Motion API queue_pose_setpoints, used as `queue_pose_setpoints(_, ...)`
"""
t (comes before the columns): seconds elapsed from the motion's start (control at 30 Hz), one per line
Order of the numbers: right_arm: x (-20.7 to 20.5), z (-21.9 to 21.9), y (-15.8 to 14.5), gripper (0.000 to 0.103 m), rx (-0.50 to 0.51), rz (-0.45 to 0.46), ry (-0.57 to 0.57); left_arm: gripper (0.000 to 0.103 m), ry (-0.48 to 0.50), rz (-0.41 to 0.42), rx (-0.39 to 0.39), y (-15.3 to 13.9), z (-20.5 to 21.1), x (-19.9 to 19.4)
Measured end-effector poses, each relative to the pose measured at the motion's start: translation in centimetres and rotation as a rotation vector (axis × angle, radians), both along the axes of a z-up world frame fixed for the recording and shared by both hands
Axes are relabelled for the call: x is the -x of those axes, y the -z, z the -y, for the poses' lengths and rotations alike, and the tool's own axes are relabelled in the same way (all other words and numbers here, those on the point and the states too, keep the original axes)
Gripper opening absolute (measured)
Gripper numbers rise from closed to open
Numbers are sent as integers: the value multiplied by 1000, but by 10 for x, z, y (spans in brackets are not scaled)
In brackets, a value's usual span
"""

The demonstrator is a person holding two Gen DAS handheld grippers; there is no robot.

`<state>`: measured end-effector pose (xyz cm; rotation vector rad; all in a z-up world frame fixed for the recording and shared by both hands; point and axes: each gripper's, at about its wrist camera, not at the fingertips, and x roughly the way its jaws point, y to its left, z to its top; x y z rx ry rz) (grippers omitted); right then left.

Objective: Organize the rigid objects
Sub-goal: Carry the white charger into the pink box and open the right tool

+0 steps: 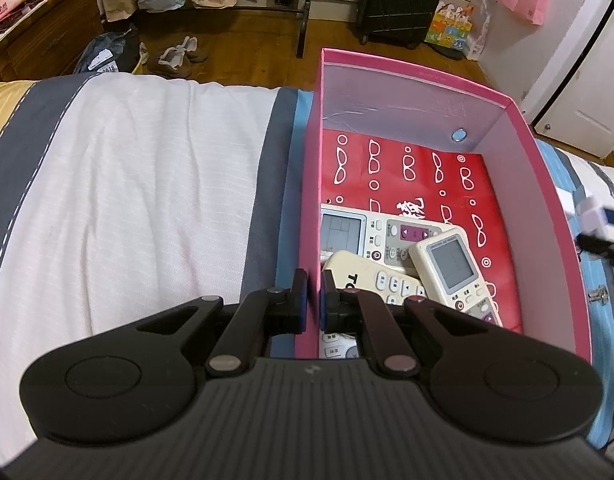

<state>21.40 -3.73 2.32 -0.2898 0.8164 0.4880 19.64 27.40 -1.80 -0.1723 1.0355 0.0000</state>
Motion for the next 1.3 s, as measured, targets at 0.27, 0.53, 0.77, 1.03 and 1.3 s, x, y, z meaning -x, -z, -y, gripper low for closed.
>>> queue_pose_setpoints(0.27,14,-35,-57,65,-108,41,-139,4,9,4,-21,-1,4,1)
queue_pose_setpoints(0.53,-2,-94,-60,65,-146,-94,-261,4,11,3,-15,-1,3,0)
queue_pose_setpoints(0.77,-62,-163,-58,65,-99,-405,-259,4,11,5,-5,0,0,-1)
queue_pose_setpoints(1.03,-106,-199,-15,65,-82,-510,-169,4,15,7,-15,0,2,-1)
queue_pose_setpoints(1.3,-128,-222,38,65,-67,-535,-58,5,19,8,10,0,-2,-1)
